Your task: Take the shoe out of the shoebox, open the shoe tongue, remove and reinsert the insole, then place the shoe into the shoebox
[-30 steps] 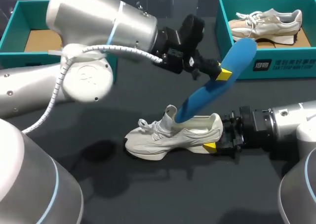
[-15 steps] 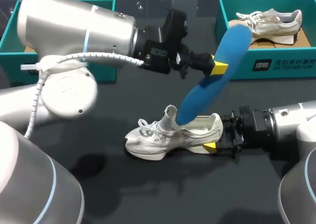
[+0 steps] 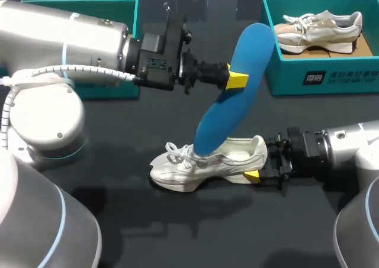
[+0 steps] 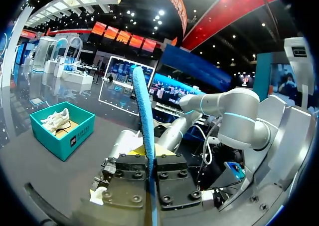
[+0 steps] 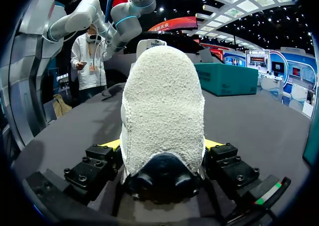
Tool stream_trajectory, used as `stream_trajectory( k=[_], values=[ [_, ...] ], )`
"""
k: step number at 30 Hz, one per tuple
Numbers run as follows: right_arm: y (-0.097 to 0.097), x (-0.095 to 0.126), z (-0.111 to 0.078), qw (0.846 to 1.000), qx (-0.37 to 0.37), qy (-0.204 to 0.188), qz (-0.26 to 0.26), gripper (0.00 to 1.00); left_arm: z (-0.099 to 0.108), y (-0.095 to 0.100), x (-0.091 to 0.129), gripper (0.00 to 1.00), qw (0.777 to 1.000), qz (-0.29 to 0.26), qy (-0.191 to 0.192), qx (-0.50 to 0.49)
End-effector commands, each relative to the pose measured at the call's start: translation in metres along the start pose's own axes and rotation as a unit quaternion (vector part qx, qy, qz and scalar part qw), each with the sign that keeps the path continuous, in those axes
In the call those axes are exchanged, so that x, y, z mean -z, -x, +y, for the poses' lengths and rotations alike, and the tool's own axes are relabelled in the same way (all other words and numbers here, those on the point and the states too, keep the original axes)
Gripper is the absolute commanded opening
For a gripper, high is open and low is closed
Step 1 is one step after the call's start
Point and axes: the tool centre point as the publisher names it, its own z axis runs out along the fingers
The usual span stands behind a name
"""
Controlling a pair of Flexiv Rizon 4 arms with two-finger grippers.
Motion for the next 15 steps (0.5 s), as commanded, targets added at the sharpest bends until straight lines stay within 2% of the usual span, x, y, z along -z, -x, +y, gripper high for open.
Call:
stream_trajectory(
  k=[1,6,15],
  values=[
    [-0.001,-0.001,0.0,1.0,0.0,-0.002,-0.001,0.0,0.027,-0.01,0.021,0.0,0.999,0.0,-0.05,0.0],
    [-0.001,-0.001,0.0,1.0,0.0,-0.002,-0.001,0.0,0.036,-0.011,0.031,0.0,0.997,-0.001,-0.076,0.009],
    [-0.001,-0.001,0.0,1.0,0.0,-0.002,-0.001,0.0,0.037,-0.006,0.044,0.0,0.997,-0.008,-0.077,0.015]
  ],
)
